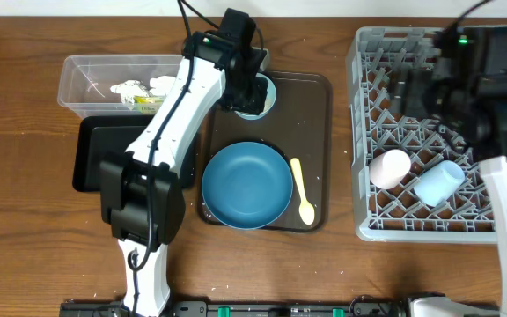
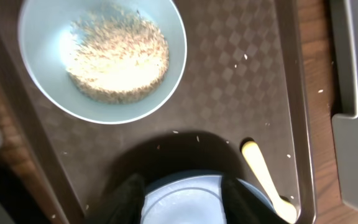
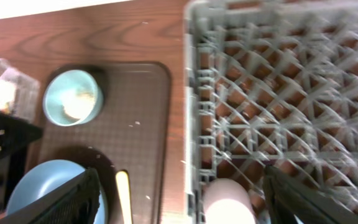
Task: Sort waste into correct bins and load items into the dishwasher rack
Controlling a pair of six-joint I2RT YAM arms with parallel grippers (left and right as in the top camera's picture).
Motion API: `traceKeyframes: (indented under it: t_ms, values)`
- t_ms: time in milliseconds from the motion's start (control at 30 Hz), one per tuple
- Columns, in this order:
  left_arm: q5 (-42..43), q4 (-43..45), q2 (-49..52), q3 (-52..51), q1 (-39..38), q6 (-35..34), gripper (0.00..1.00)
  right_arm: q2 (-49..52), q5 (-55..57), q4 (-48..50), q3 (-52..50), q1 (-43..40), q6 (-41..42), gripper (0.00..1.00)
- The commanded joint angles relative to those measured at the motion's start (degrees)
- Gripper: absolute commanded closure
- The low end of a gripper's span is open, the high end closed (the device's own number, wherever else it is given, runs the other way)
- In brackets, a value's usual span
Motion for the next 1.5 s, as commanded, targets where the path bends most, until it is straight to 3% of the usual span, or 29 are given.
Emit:
traceKeyframes:
  t_ms: [0,600,767,933,1433,1467]
  values:
    - [-1.25,0.52,-1.7,0.35,0.11,3.43,0.54,0.48,-0.17,1.36,0.13,2.19,-0.44,0.17]
    - [-4.24,7.5,1.92,-0.11,-2.86,9.38,0.46,1.07,0.04,3.54,-0.39,2.27,-0.22,0.15]
    - [-7.76,10.6,4.87,-0.13,-4.83,14.86,0.43,1.09,0.04,4.02,-0.39,2.25,-0.22,0.15]
    - [-12.61,12.83,9.44,-0.13,-6.12,15.67,0.43,1.09,0.07,2.23,-0.39,2.25,-0.26,0.15]
    - [-12.79,15.58,16.04,-0.13,-7.1,14.97,0.45,1.09,0.94,1.25,-0.39,2.21,-0.57,0.15]
    - [-12.76,15.61,16.15,-0.13,-7.1,14.67,0.5,1.09,0.94,1.22,-0.39,2.21,-0.74,0.14]
